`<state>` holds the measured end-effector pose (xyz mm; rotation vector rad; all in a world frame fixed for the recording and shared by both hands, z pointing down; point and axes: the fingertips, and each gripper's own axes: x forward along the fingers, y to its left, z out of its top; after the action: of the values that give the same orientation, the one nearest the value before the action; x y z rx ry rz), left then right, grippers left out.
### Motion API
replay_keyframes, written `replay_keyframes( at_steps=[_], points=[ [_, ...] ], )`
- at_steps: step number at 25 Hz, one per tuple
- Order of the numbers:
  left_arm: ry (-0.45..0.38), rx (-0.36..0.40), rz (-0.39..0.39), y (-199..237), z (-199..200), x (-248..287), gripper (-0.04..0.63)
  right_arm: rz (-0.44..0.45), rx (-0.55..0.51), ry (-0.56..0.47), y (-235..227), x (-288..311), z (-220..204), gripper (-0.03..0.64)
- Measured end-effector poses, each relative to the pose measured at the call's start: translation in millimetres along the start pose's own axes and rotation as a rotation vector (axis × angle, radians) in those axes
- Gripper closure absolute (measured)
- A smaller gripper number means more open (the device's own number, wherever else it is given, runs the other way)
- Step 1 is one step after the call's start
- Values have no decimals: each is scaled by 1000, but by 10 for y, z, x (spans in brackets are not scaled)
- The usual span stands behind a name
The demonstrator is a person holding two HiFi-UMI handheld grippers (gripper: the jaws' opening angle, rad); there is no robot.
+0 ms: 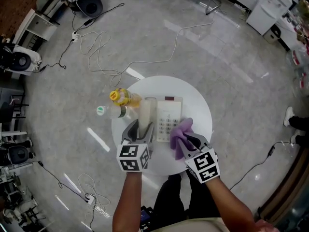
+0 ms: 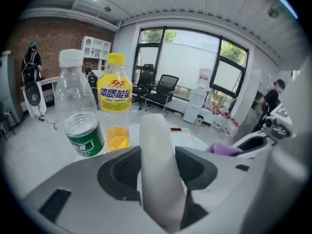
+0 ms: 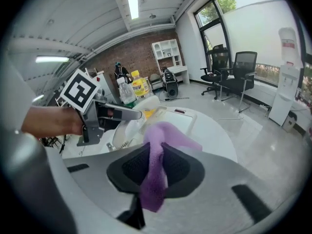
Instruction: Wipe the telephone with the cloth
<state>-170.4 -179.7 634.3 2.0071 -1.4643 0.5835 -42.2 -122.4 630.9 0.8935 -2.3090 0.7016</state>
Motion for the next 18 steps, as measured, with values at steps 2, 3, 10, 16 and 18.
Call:
replay_keyframes(
  at_steps=[2, 3, 10, 16, 18],
  points=[
    [-30, -69, -47, -8, 48, -106, 381, 32, 40, -46, 33, 23, 130, 563],
    [-45, -98, -75, -20, 68, -157, 380, 54, 67, -73, 53, 43, 201, 563],
    [-128, -225, -245, -213, 159, -467, 380, 187, 280, -238, 147, 291, 701, 563],
    [-159, -230, -308, -369, 242, -548, 380, 373, 456, -289, 431, 421, 853, 565],
    [-168, -243, -322, -384, 250, -562, 382, 427, 523, -303, 465, 410, 847, 568]
  ],
)
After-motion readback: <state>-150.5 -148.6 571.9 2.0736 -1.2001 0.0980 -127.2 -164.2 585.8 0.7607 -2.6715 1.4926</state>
